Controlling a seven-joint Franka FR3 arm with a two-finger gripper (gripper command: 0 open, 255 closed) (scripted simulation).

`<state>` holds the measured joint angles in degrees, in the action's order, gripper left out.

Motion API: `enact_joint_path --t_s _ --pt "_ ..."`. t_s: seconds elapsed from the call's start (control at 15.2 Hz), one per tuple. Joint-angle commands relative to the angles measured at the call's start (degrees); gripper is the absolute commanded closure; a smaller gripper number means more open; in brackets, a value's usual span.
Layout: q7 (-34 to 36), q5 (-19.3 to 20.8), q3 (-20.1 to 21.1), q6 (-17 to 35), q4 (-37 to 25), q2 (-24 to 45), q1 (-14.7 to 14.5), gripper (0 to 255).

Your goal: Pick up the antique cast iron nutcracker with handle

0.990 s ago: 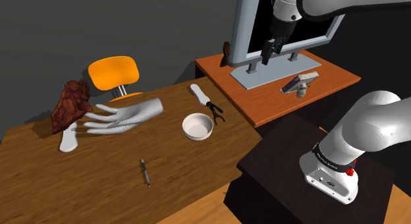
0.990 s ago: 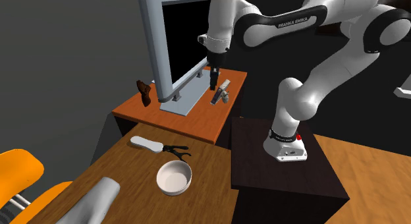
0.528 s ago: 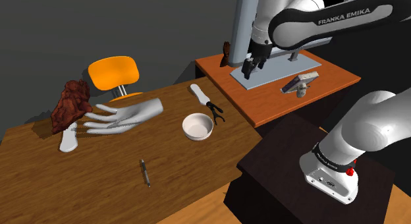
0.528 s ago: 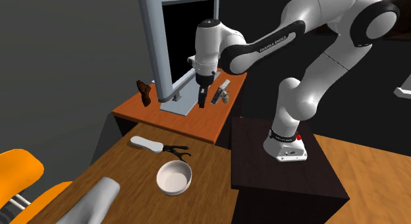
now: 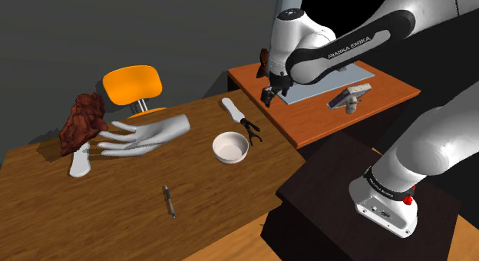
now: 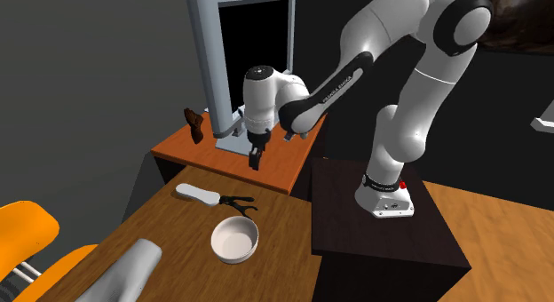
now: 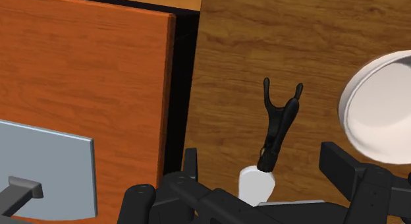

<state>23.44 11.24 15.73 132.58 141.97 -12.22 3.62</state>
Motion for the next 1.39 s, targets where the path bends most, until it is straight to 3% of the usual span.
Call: enact_joint_path --t_s 0.0,0.33,0.66,1.32 --pt "3.95 2.47 1.1 3.12 -1.14 4.83 0.65 0" --pt "14.29 10.54 1.98 8.01 -6.35 17.14 0.85 0" --pt "23.61 18.19 -0.06 10.65 -13.69 29.38 -1.56 0" --pt "27.75 22.71 -2.48 14.62 -14.7 35.03 -3.24 0"
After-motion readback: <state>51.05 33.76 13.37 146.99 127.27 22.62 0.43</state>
